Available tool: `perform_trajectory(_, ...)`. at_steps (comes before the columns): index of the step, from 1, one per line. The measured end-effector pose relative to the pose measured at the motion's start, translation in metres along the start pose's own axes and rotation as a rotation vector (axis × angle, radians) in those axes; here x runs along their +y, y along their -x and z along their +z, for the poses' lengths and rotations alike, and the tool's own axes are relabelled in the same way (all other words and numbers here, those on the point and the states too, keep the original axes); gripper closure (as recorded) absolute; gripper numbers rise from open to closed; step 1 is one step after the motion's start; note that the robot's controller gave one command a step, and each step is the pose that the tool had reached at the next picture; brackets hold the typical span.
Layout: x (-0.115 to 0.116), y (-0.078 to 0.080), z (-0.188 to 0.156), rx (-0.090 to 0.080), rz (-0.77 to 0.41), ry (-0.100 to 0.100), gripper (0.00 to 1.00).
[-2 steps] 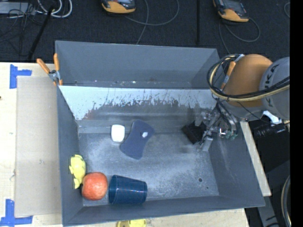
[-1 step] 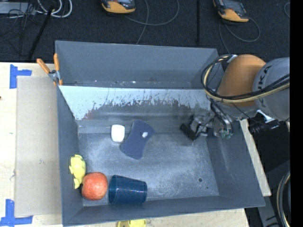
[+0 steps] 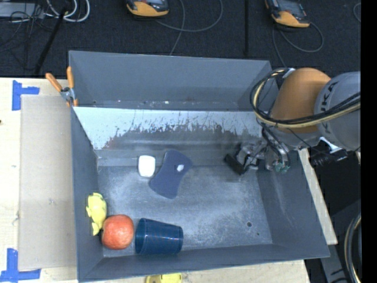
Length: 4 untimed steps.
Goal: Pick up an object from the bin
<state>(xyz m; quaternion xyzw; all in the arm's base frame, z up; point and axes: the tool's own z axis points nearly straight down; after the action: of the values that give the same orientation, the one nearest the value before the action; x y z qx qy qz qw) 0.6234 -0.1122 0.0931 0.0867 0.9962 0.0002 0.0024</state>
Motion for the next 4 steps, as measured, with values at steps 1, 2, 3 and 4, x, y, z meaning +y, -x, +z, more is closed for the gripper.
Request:
perform_trajectory(1,0.004,-0.005,-0.004,-0.003,-0.037,-0.001,1.00)
perform_trajectory(2,0.014,-0.009,0.013,0.000,-0.104,-0.001,1.00)
perform_trajectory(3,0.017,-0.007,0.020,0.003,-0.077,0.001,1.00)
perform_trajectory(4,0.016,-0.007,0.019,0.004,-0.075,0.000,1.00)
